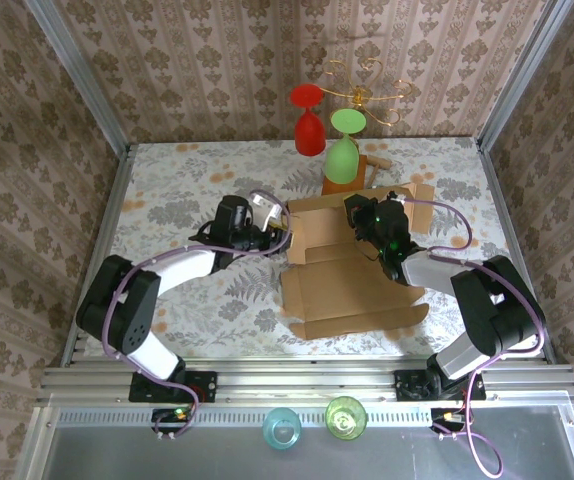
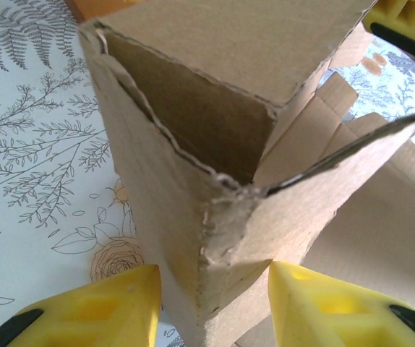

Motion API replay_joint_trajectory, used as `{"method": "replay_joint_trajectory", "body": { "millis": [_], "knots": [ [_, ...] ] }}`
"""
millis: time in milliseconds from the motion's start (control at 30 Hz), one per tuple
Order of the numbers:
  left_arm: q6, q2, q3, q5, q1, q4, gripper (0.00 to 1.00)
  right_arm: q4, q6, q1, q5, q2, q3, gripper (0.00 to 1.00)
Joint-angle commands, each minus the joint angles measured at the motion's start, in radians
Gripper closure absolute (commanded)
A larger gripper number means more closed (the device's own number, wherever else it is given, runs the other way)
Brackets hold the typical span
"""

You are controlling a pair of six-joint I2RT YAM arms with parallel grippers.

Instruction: Fold the paper box

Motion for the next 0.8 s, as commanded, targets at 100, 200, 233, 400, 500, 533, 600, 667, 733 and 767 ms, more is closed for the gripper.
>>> {"method": "replay_joint_trajectory", "body": {
  "millis": [100, 200, 233, 400, 500, 533, 600, 667, 733, 767],
  "knots": [
    [-0.011, 0.032, 0.038, -0.112, -0.040, 0.021, 0.54, -0.008, 0.004, -0.003, -0.020, 0.007, 0.033, 1.00],
    [-0.031, 0.031, 0.038, -0.182, -0.052, 0.022, 0.53, -0.012, 0.009, -0.002, -0.016, 0.007, 0.033, 1.00],
    [-0.034, 0.035, 0.042, -0.205, -0.057, 0.021, 0.53, -0.013, 0.012, -0.001, -0.015, 0.005, 0.032, 1.00],
    [-0.051, 0.064, 0.065, -0.306, -0.092, 0.018, 0.53, -0.027, 0.021, 0.001, -0.010, 0.003, 0.038, 1.00],
    [-0.058, 0.087, 0.081, -0.358, -0.113, 0.017, 0.53, -0.038, 0.023, 0.003, -0.010, 0.005, 0.045, 1.00],
    [-0.061, 0.093, 0.087, -0.379, -0.119, 0.012, 0.53, -0.037, 0.027, 0.002, -0.010, 0.007, 0.044, 1.00],
    [-0.062, 0.104, 0.099, -0.425, -0.129, -0.003, 0.54, -0.039, 0.031, 0.003, -0.008, 0.007, 0.043, 1.00],
    [-0.065, 0.111, 0.109, -0.464, -0.135, -0.016, 0.56, -0.045, 0.034, 0.002, -0.006, 0.005, 0.044, 1.00],
    [-0.073, 0.122, 0.116, -0.492, -0.138, -0.022, 0.59, -0.051, 0.037, 0.003, -0.005, 0.005, 0.047, 1.00],
    [-0.075, 0.127, 0.121, -0.500, -0.137, -0.023, 0.60, -0.057, 0.039, 0.004, -0.006, 0.004, 0.049, 1.00]
  ]
}}
